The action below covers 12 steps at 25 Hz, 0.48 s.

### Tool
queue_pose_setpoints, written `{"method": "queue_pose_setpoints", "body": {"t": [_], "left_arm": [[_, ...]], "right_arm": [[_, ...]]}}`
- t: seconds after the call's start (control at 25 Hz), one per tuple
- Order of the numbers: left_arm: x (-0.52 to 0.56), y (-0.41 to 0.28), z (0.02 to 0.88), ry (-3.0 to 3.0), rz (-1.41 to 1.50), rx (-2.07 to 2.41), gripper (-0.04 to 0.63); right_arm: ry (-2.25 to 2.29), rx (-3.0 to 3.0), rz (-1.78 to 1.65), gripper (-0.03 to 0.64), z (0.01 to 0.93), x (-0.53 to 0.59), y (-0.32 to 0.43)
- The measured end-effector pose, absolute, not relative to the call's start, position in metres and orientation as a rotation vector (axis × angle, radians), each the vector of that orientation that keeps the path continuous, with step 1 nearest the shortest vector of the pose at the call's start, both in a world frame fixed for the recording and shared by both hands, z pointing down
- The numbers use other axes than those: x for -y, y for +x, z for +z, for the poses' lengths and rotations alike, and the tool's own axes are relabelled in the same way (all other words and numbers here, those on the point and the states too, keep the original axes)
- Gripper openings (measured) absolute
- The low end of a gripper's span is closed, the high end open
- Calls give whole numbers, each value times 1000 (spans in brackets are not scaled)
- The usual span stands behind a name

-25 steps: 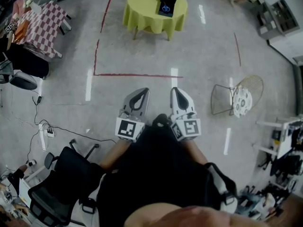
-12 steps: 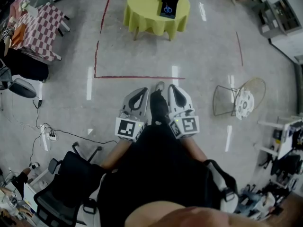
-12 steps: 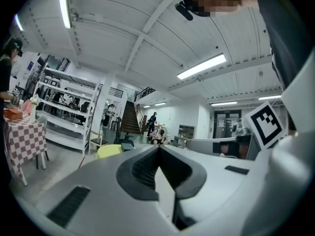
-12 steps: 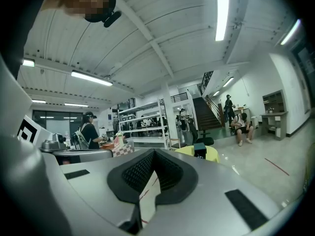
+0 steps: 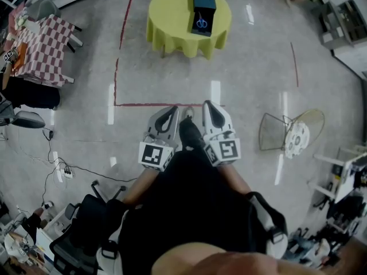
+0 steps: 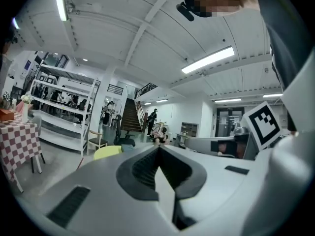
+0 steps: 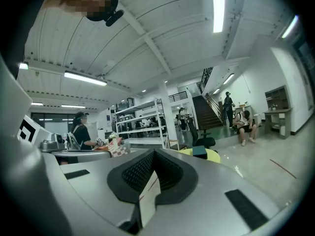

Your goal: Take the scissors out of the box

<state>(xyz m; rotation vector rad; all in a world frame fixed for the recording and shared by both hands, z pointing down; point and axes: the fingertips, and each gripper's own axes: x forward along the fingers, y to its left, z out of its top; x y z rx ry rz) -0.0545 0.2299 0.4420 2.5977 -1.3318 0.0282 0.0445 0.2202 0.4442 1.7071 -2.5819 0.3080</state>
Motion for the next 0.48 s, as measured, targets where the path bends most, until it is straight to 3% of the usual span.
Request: {"method": "queue_pose_setpoints", "body": {"t": [0.48], "left_arm": [[-54,12,417,2579,-14,1371,-3]], "right_arm": [[1676,2576,308,-2,437,-54,119]]}}
